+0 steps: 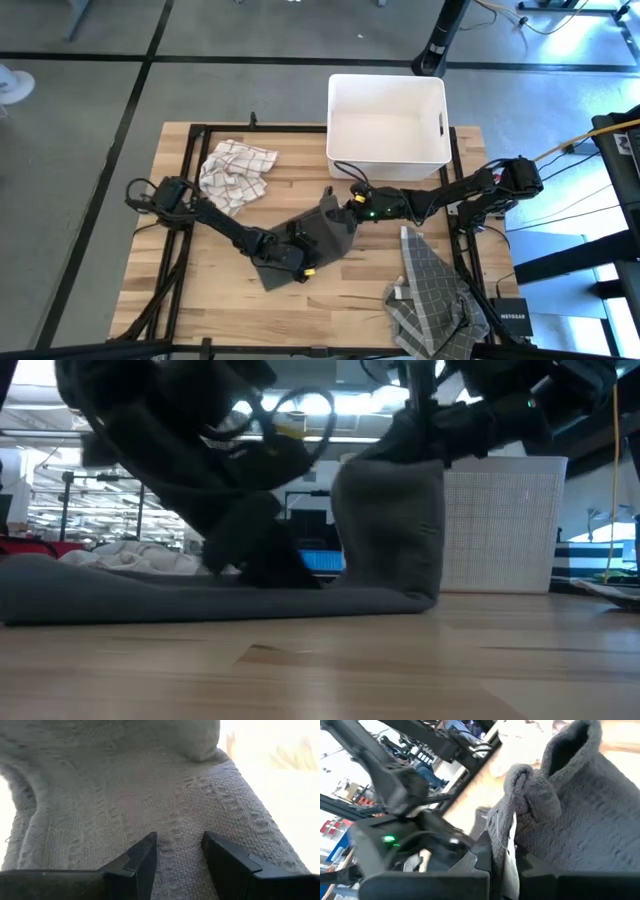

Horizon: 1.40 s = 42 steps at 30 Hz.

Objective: Fold towel
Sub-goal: Fold the gray towel

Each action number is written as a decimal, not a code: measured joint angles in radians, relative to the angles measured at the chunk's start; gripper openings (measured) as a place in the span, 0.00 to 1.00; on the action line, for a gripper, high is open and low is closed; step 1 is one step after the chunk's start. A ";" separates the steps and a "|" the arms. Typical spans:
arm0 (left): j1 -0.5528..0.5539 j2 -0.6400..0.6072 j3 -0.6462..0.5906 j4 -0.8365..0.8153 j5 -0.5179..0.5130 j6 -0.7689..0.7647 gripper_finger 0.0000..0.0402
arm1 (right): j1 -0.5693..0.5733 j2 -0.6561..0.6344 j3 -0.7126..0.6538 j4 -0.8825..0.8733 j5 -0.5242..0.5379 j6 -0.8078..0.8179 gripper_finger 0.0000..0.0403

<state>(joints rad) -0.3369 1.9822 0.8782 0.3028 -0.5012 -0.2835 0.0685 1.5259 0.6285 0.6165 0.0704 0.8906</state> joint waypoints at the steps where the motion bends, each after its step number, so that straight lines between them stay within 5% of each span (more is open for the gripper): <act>1: 0.008 0.009 0.000 0.029 0.001 0.002 0.39 | 0.008 0.008 0.022 -0.007 0.016 -0.004 0.04; 6: 0.029 0.009 0.002 0.058 0.014 -0.011 0.39 | 0.038 0.062 0.121 -0.032 0.043 -0.041 0.04; 14: -0.017 -0.261 0.019 -0.299 0.033 -0.008 0.39 | 0.037 0.081 0.192 -0.178 0.060 -0.091 0.04; 21: -0.120 -0.407 -0.039 -0.619 0.023 -0.307 0.39 | 0.037 0.081 0.193 -0.175 0.074 -0.092 0.04; 31: -0.268 -0.383 -0.282 -0.426 -0.050 -0.596 0.39 | 0.058 0.205 0.263 -0.139 0.062 -0.023 0.04; 42: -0.266 -0.379 -0.318 -0.330 -0.113 -0.561 0.39 | 0.095 0.441 0.523 -0.154 0.066 -0.006 0.04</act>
<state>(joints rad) -0.6033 1.6032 0.5600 -0.0275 -0.6138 -0.8448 0.1639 1.9664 1.1519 0.4621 0.1363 0.8848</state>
